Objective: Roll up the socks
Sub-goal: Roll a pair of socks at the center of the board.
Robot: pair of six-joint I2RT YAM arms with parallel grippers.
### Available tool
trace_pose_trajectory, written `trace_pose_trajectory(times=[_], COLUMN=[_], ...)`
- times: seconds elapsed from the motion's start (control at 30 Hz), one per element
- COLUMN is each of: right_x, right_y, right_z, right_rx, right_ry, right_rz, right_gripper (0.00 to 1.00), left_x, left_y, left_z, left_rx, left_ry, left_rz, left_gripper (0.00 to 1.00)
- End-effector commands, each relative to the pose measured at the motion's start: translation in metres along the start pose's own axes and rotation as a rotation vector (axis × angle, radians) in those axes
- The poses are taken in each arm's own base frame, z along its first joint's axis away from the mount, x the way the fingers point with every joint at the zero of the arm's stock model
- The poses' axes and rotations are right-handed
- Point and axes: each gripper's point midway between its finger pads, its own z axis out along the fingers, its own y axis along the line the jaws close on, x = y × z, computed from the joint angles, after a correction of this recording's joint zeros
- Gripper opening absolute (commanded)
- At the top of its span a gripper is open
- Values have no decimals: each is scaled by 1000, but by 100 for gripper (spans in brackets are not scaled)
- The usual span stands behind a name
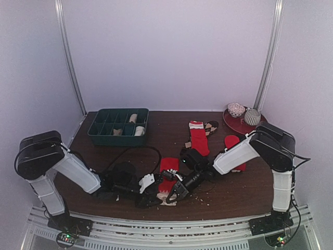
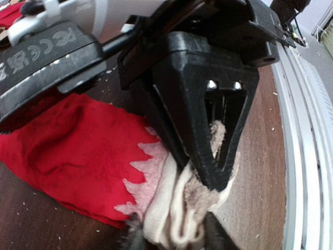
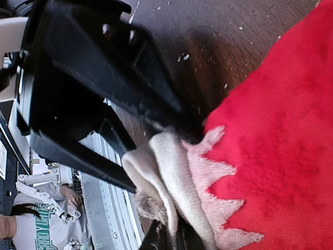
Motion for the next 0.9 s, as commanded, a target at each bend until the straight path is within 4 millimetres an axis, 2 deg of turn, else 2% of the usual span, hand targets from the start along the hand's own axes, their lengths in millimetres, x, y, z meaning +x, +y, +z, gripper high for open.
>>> trace_pose_trajectory(times=[0.0,0.03,0.17,0.23,0.33,0.4,0.47,0.6,0.7,0.87], right_x=[29,27,23,17,4,-3,-7,-1,-3,-2], right_y=[-29,-29,-26,-17,2,12,25,39,36,23], right_z=[5,5,0,-8,-27,-42,-58,-68,-73,-67], right_rx=[75,74,95,105,137,218,348,613,713,768], right_ry=[62,55,33,-3,-93,-151,-197,-233,-247,-189], right_rz=[109,104,50,-15,-157,-300,-493,-834,-924,-964], right_gripper=[8,9,18,24,25,26,36,43,44,44], left_x=[-9,-7,5,20,44,59,70,86,92,99], left_y=[2,3,10,12,8,4,1,-3,-5,-6], left_z=[8,9,14,18,22,23,23,18,15,13], left_rx=[2,0,-28,-36,-22,-11,0,1,2,3], left_ry=[-18,-15,38,105,207,264,302,353,377,408], left_rz=[-3,-18,-132,-220,-344,-417,-478,-549,-561,-559], left_gripper=[11,0,0,0,0,0,0,0,0,0])
